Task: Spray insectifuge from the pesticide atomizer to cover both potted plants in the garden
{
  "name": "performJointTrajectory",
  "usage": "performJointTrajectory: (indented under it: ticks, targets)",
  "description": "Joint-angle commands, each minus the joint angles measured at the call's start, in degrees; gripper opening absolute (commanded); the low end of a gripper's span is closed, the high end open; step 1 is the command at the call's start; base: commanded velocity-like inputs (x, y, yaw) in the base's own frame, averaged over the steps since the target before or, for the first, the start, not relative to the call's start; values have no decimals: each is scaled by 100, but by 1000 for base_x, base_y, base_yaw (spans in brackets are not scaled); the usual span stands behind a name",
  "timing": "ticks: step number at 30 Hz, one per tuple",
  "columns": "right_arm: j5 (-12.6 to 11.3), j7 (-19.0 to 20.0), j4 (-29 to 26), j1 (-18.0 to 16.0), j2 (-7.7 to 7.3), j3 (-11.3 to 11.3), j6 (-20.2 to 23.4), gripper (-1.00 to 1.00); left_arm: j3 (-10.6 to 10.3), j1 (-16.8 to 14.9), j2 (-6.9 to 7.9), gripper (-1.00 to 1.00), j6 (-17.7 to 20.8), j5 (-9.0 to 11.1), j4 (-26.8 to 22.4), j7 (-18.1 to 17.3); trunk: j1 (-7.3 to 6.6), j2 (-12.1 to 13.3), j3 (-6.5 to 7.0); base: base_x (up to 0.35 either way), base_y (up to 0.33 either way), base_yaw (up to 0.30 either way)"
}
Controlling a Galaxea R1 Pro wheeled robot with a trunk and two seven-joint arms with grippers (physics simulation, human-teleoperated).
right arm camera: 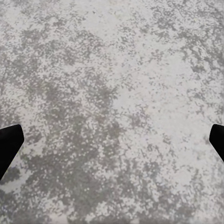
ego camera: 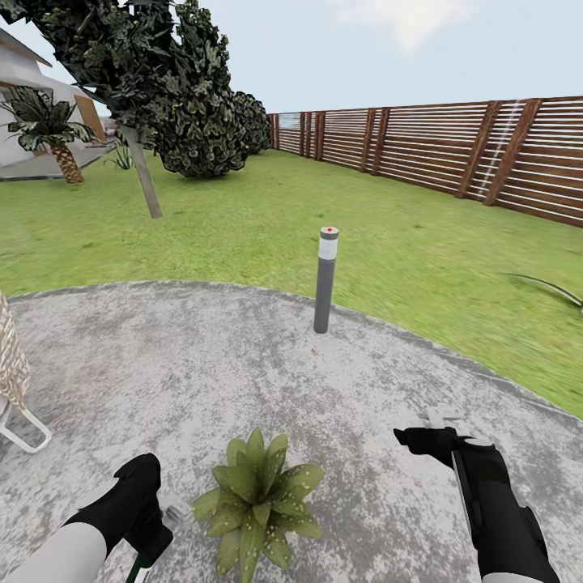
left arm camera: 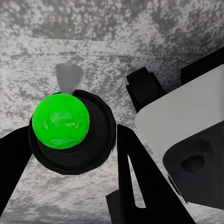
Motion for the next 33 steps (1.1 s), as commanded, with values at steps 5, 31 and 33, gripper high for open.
performJointTrajectory:
  ticks: [5,31,33]
  targets:
    - [60,57,-8,-5,6,-14,13,100,-34,-2,5,-100,43,-50,-10,-59,-1,-2,-5,0,0,0]
    - [57,57,-16,-5,6,-33,13,100,-46,-11,5,-100,31,-50,-10,-60,-1,-2,46,-53,116,-120]
    - [59,57,-17,-5,6,-34,13,100,-46,-11,5,-100,32,-50,-10,-59,-1,-2,54,-157,264,-240]
